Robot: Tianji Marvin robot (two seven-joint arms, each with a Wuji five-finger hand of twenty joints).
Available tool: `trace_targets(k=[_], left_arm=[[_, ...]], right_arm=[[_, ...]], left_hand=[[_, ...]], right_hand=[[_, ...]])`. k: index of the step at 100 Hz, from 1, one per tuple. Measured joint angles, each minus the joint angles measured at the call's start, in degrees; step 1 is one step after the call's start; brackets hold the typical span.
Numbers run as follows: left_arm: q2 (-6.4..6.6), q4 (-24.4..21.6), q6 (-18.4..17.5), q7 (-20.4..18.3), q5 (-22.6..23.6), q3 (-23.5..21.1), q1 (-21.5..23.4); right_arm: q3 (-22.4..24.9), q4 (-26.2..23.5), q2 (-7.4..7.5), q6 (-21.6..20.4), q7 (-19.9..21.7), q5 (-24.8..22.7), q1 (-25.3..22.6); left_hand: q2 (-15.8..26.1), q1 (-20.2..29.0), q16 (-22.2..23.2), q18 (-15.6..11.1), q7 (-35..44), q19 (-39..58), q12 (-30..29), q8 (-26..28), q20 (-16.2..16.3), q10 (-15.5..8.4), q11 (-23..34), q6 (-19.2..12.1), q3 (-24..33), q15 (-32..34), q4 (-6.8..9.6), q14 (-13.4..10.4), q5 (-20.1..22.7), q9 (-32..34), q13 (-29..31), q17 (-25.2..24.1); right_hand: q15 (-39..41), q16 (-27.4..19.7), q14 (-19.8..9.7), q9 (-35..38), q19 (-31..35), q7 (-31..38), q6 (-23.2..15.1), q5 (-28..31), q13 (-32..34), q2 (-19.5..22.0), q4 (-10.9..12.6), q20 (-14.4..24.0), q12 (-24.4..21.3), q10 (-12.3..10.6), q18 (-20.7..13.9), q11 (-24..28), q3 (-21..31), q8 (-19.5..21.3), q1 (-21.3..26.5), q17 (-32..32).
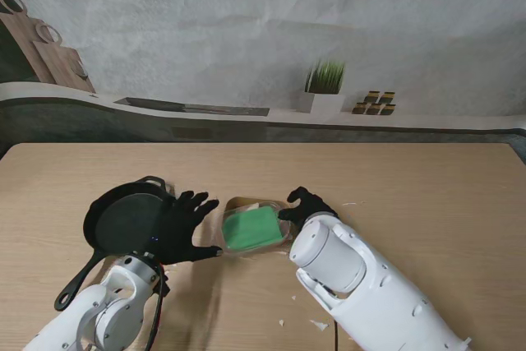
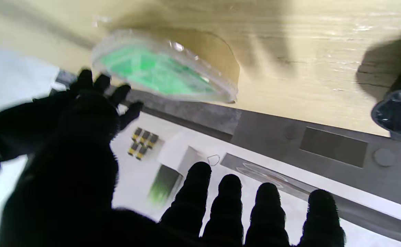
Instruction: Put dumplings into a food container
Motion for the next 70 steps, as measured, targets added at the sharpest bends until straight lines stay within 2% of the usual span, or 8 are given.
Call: trace_targets(k=[6, 10, 21, 27, 36, 48, 55, 70], left_arm=[[0.54, 0.5, 0.0, -0.5, 0.7, 1.6, -0.9], [0.79, 0.8, 0.2, -1.2, 0.5, 2.7, -1.6], [1.20, 1.9, 2.9, -2.5, 0.7, 6.0, -3.6], [1.22, 2.9, 3.8, -2.3, 2.5, 7.3, -4.7], [1.20, 4.0, 4.3, -2.0, 3.3, 8.1, -5.6], [1.43, 4.9, 5.9, -2.4, 7.3, 9.4, -6.6], [1.54, 6.5, 6.1, -0.1, 10.7, 10.2, -7.4], [1.83, 7.8, 5.8, 0.6, 10.1, 10.4, -8.3]], right_arm=[[3.2, 0.0, -0.01, -4.5, 7.5, -9.4, -1.4], [3.2, 0.0, 0.57, -8.4, 8.4, -12.9, -1.9], [2.1, 0.1, 1.89, -14.5, 2.8, -9.0, -2.6], [2.2, 0.1, 2.35, -16.4, 4.4, -10.4, -3.1], [2.6, 0.2, 3.26, -22.2, 8.8, -16.8, -3.8], [2.5, 1.9, 4.15, -30.9, 7.0, -18.5, -4.2], [2.2, 2.9, 4.44, -32.7, 6.4, -20.2, -4.1], [1.2, 4.2, 4.78, -33.8, 5.3, -22.1, -4.1]], left_hand=[[-0.5, 0.0, -0.6, 0.0, -0.2, -0.6, -0.1, -0.5, -1.0, -0.5, -1.3, 0.1, -0.5, -0.4, -0.05, -0.1, 0.0, -0.5, -0.6, 0.0], [-0.7, 0.0, -1.3, 0.0, -0.2, -0.7, -0.1, -1.0, -1.9, -0.5, -2.5, 0.5, -1.1, -0.4, -0.08, -0.1, 0.0, -1.0, -0.6, 0.0], [-2.8, 0.0, -4.1, 0.0, -1.6, -1.5, -0.1, -2.4, -4.7, -0.5, -5.1, 1.8, -1.0, -0.8, -0.09, -0.2, -1.5, -2.1, -0.6, 0.0], [-4.0, -1.2, -5.7, 0.0, -2.8, -1.9, 0.7, -3.4, -5.8, -0.5, -6.3, 2.2, 1.0, -0.9, -0.77, -0.5, -1.6, -2.7, -0.6, 0.1], [-5.4, -2.1, -7.4, 0.0, -4.1, -2.1, 1.3, -4.0, -7.5, -0.6, -7.4, 2.4, 3.1, -1.1, -0.77, -0.6, -2.3, -2.8, -0.6, 0.1], [-7.5, -2.7, -8.0, 0.0, -4.8, -2.1, 1.3, -4.5, -8.2, -0.6, -7.9, 2.7, 7.6, -1.2, -1.41, -0.6, -3.0, -3.3, -0.6, 0.1], [-8.2, -2.7, -8.1, 0.0, -4.8, -2.1, 1.3, -4.5, -8.2, -0.6, -8.0, 2.8, 8.8, -1.2, -1.94, -0.6, -3.7, -3.3, -0.6, 0.1], [-8.8, -2.7, -8.1, 0.0, -4.7, -2.1, 1.3, -4.5, -8.2, -0.6, -8.0, 2.8, 11.9, -1.2, -1.97, -0.6, -3.7, -3.3, -0.6, 0.1]], right_hand=[[-3.5, -1.4, -0.6, 0.1, -3.7, -0.7, -2.7, 0.9, 0.0, 0.4, 0.0, 0.0, -0.7, -0.7, 0.0, -2.7, 1.2, 0.4, 0.0, -0.4], [-6.6, -2.8, -1.5, 0.1, -6.6, -1.1, -4.2, 1.6, 0.0, -1.1, 0.0, 0.0, -1.0, -1.5, 0.0, -4.1, 2.3, 0.4, 0.0, -0.7], [-15.3, -6.7, -3.3, 0.1, -13.7, -3.4, -7.3, 2.3, 0.0, -3.1, 0.0, 0.0, -2.8, -3.6, 0.0, -8.9, 4.2, 0.4, 0.0, -1.1], [-18.8, -8.4, -3.5, 0.2, -17.3, -4.4, -8.5, 2.4, 0.0, -4.8, 0.0, 0.0, -3.7, -4.4, 0.0, -11.5, 5.3, 0.4, 0.0, -1.3], [-21.8, -9.9, -4.1, 0.6, -21.3, -6.1, -10.0, 3.0, 0.0, -5.9, 0.0, 0.0, -4.6, -5.9, 0.0, -14.1, 5.9, 0.4, 0.0, -1.1], [-22.4, -10.0, -4.8, 0.7, -24.4, -6.3, -10.6, 4.4, 0.0, -8.0, 0.0, 0.3, -4.7, -6.5, 0.1, -14.4, 5.9, 0.4, 0.0, -0.2], [-22.4, -10.0, -4.8, 0.7, -27.0, -6.3, -10.6, 4.6, 0.0, -8.7, 0.0, 2.7, -4.7, -6.5, 0.1, -14.4, 5.9, 0.4, 0.0, 0.8], [-21.0, -9.9, -4.8, 0.7, -28.1, -6.0, -10.6, 5.7, 0.0, -9.2, 0.0, 3.8, -4.0, -6.5, 0.7, -14.3, 5.9, 1.3, 0.0, 1.8]])
